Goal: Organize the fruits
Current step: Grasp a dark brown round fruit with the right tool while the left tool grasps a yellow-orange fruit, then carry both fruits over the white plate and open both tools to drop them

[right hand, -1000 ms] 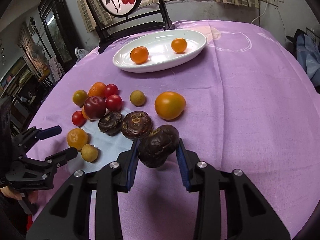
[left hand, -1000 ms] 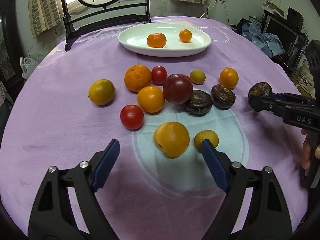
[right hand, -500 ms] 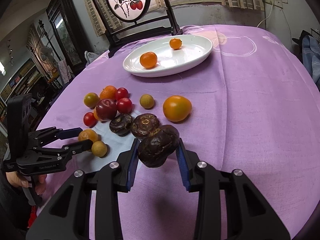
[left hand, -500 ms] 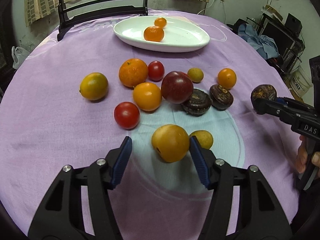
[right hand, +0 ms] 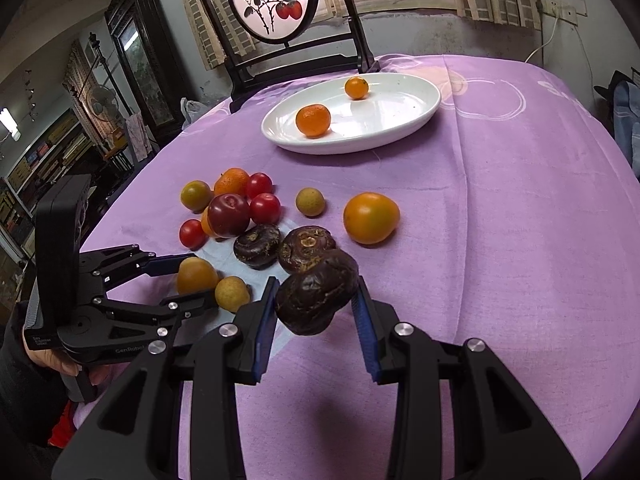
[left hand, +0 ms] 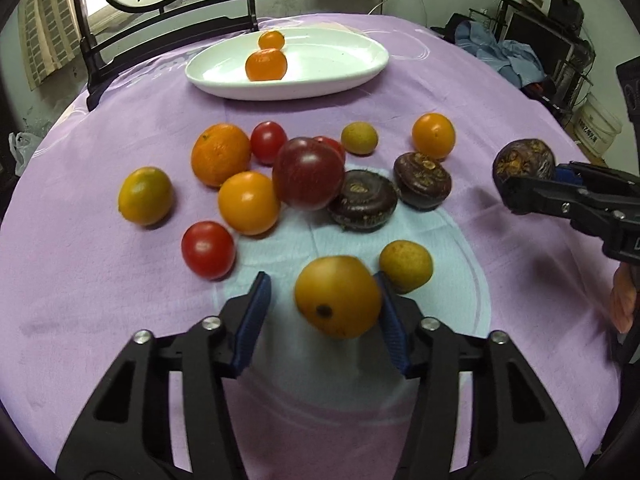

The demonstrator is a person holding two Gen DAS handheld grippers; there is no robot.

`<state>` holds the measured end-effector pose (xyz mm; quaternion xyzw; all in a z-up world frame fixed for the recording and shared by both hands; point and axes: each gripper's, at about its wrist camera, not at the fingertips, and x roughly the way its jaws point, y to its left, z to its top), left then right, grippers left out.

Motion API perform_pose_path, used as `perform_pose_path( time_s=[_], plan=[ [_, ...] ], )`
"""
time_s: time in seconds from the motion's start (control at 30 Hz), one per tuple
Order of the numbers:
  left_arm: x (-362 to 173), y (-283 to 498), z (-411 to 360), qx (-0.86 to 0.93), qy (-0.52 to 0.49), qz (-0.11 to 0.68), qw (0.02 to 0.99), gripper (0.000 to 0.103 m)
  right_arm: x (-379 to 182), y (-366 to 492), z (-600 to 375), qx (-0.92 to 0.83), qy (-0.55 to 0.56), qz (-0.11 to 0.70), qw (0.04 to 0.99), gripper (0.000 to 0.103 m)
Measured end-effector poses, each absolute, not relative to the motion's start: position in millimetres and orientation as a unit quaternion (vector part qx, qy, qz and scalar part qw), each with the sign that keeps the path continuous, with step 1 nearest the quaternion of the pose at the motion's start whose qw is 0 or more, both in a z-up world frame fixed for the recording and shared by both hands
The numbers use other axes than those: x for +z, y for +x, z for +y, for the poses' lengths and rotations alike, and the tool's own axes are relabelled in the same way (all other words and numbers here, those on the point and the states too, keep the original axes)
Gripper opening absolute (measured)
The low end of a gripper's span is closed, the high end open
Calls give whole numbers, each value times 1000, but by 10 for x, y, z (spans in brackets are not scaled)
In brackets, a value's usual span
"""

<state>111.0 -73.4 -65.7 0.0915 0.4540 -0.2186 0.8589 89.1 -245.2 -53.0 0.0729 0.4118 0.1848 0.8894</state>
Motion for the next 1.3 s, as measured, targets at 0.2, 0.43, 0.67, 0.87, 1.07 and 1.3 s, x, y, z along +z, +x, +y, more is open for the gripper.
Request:
perform_pose_path(
  time_s=[0.2,0.43,0.67,0.87,1.07,1.3],
  plan=[
    [-634,1052,-736,-231,89,447,860,38,-495,862,-2453,191,74,403,892,37],
    [-459,926,-655,-240,83,426,869,38,-534,861,-2370,197,58,416,886,37],
    [-482,950,-578,-234,71,429,870,38,-568,706,-1814,222,-54,428,875,42],
    [-454,966,-459,-231,65,425,873,38,-695,844,-1666,180,-91,451,869,43],
    [-453,944,-409,-236,60,424,872,38,-719,934,-1548,157,-105,457,869,44],
    [-404,895,-377,-237,60,420,874,38,-789,1006,-1489,133,-106,452,875,51]
  ],
)
